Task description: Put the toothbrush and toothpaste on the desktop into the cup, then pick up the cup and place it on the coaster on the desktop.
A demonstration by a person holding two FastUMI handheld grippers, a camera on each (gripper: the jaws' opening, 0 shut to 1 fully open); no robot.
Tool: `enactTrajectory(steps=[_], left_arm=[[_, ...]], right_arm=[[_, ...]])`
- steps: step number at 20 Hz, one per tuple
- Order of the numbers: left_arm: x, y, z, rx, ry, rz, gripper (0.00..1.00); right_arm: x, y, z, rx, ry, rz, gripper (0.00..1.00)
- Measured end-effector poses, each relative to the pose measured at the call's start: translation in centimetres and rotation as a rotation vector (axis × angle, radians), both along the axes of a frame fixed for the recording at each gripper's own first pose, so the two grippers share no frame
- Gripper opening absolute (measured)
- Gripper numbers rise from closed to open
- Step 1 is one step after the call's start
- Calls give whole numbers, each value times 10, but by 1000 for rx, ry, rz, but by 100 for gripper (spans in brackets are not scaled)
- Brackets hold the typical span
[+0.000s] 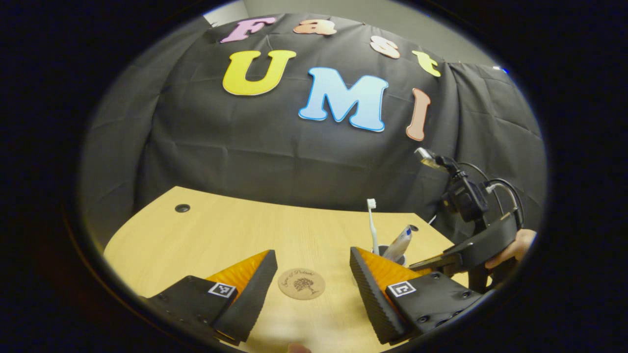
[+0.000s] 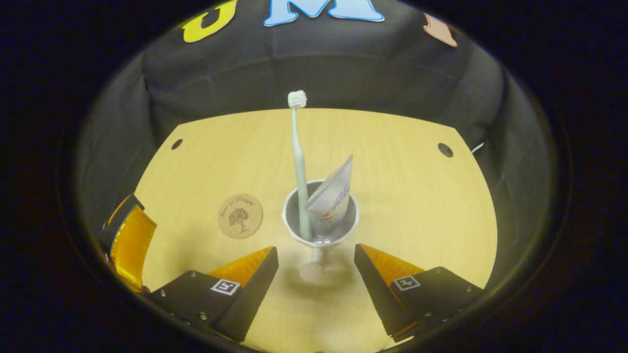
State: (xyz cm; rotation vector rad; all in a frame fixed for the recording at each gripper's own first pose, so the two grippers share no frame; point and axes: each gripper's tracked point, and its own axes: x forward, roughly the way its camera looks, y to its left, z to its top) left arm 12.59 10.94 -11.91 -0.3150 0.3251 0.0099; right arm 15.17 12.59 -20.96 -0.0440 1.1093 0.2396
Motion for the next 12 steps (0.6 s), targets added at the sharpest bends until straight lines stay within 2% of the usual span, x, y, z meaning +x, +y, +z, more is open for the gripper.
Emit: enactTrajectory(steps=[5, 6, 7, 8, 9, 11, 12], left_arm=[[-10, -1, -5, -25, 26, -2, 96], [-12, -3, -6, -28, 30, -5, 99], [-13, -2, -7, -28, 34, -4, 96], [-14, -2, -6, -32, 34, -2, 99], [-17, -2, -6, -37, 34, -1, 96], [-20, -1, -6, -49, 33, 8, 96], [-22, -1, -7, -54, 37, 11, 99]], right_arm=[[0, 5, -16, 6, 94, -10, 97], [-1, 4, -18, 2, 111, -10, 97], [1, 5, -20, 2, 119, -7, 97], [2, 5, -23, -4, 132, -8, 95], [4, 6, -25, 1, 142, -13, 88], [5, 9, -31, 6, 161, -20, 89], [4, 8, -35, -1, 171, -18, 88]])
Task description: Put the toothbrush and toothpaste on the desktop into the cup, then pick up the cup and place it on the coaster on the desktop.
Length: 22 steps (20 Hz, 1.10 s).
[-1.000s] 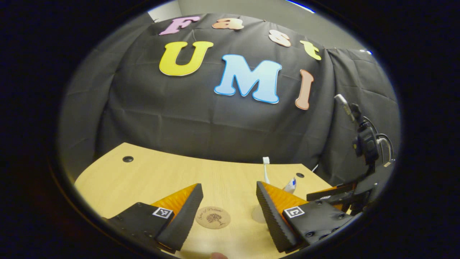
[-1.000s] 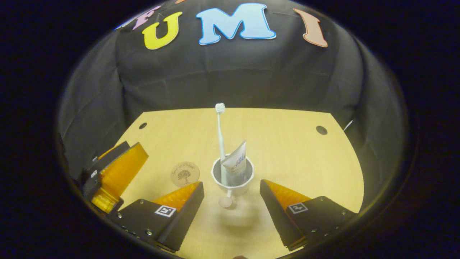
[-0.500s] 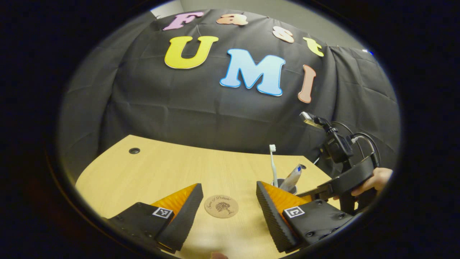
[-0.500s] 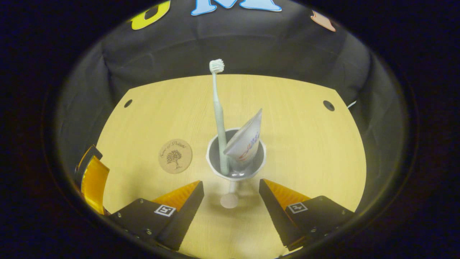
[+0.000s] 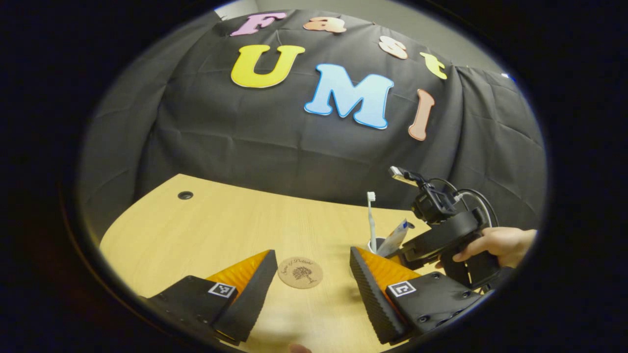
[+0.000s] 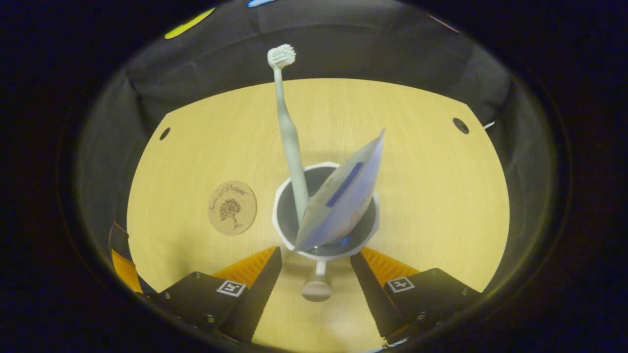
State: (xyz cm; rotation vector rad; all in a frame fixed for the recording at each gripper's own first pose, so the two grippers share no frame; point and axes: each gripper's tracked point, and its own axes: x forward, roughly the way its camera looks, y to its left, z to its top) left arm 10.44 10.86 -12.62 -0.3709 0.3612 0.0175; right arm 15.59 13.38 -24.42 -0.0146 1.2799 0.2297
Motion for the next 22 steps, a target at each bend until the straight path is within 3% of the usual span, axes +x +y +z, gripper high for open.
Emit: enactTrajectory(steps=[3, 5, 7, 9, 12, 14, 22], left_arm=[[-5, 1, -4, -3, 14, 9, 93], [-9, 5, -4, -1, 18, 18, 96], [-13, 6, -7, 1, 25, 23, 96], [-15, 7, -9, 0, 33, 25, 96], [-17, 9, -9, 5, 39, 31, 96], [-17, 11, -10, 6, 39, 36, 96], [-23, 18, -9, 8, 38, 48, 96]], right_arm=[[0, 0, -9, -17, 15, 16, 85], [-1, -3, -14, -38, 18, 26, 83], [-2, -7, -15, -53, 28, 33, 67], [-6, -6, -19, -40, 49, 35, 60], [-6, -2, -21, -20, 45, 7, 34], [-3, -6, -21, -29, 21, 15, 30], [3, -10, -17, -56, -50, 54, 28]])
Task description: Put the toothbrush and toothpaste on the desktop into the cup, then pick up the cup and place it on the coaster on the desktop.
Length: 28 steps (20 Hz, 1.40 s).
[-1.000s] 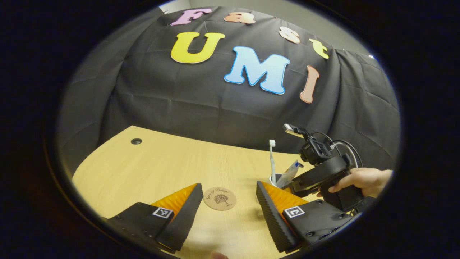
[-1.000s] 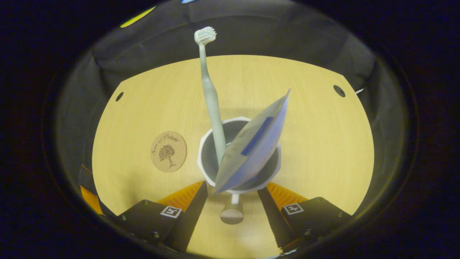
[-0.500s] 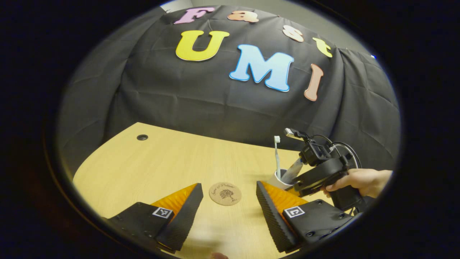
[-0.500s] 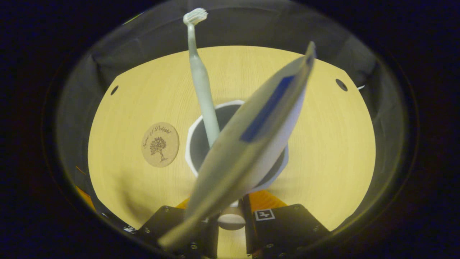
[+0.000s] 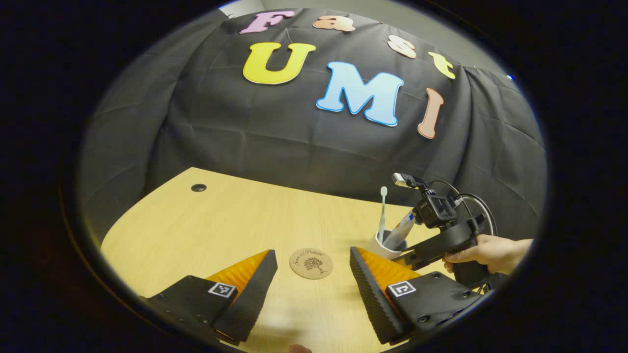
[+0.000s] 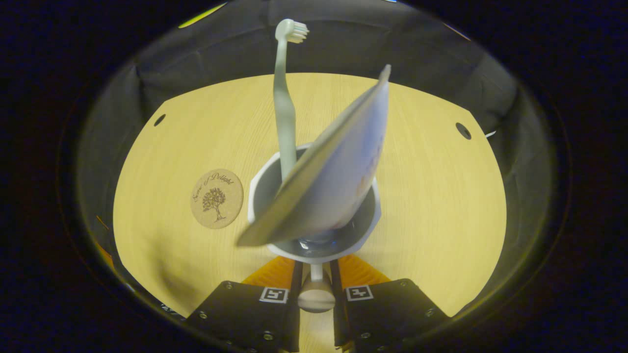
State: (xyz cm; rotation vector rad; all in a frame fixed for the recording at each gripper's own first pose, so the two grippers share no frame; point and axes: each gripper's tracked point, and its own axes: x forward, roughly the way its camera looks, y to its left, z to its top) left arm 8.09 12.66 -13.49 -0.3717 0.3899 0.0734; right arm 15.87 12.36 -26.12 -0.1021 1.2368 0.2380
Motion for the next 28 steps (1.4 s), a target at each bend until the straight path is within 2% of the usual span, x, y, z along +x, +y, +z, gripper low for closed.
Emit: enactTrajectory(steps=[1, 4, 7, 8, 9, 12, 13, 14, 15, 16, 28], left_arm=[[-1, 2, -2, 0, 3, 4, 96], [-5, 7, -4, -4, 10, 15, 94], [-11, 14, -5, -8, 13, 31, 96], [-12, 16, -6, -11, 14, 36, 94], [-14, 17, -6, -13, 15, 41, 96], [-20, 23, -6, -15, 16, 55, 96], [-22, 26, -6, -17, 15, 60, 96], [-25, 28, -6, -17, 15, 66, 96], [-27, 31, -6, -16, 18, 72, 96], [-30, 33, -8, -18, 19, 77, 96], [-56, 64, -3, -6, 21, 115, 96]], right_arm=[[0, 1, 3, 6, -5, -1, 25], [-2, 7, 4, 16, -17, 8, 25], [-2, 18, 9, 23, -39, 27, 25], [-3, 22, 8, 24, -40, 37, 25], [-3, 27, 8, 24, -42, 46, 29], [-5, 36, 12, 25, -49, 68, 29], [-5, 40, 16, 28, -53, 76, 25], [-6, 45, 18, 30, -56, 88, 29], [-6, 50, 19, 31, -59, 100, 22], [-7, 56, 20, 31, -60, 112, 25], [-6, 119, 13, 52, -26, 196, 25]])
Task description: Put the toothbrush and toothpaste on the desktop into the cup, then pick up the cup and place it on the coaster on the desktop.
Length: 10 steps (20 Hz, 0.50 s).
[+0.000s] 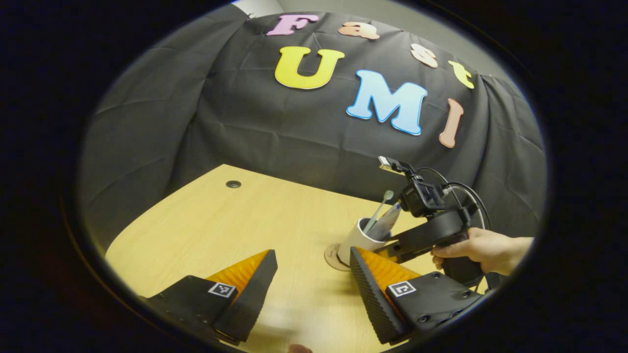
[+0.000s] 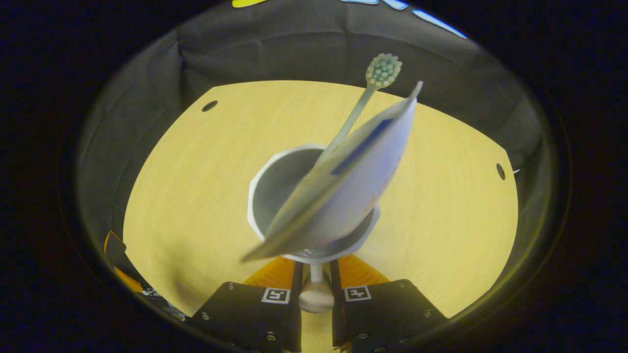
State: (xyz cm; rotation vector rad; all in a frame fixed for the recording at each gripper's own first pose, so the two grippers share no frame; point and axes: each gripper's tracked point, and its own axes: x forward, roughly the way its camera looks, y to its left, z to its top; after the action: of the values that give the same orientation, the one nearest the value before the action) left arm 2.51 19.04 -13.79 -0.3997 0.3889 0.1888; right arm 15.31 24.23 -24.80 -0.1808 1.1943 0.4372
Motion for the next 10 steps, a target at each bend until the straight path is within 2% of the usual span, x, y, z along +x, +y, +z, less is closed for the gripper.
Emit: enactTrajectory(steps=[2, 3, 4, 8, 10], left_arm=[[-1, 0, 0, 0, 2, -5, 96], [-1, -1, 0, 0, 2, -7, 96], [-2, -1, 1, 0, 2, -9, 97], [-2, -2, 2, -3, 1, -16, 96], [-4, -1, 1, -2, 3, -18, 96]], right_arm=[[2, 8, -4, -6, 4, 3, 25], [1, 9, -4, -8, 8, 4, 21], [2, 10, -5, -11, 10, 5, 25], [3, 15, -7, -32, 9, 8, 25], [1, 13, -6, -38, 10, 4, 22]])
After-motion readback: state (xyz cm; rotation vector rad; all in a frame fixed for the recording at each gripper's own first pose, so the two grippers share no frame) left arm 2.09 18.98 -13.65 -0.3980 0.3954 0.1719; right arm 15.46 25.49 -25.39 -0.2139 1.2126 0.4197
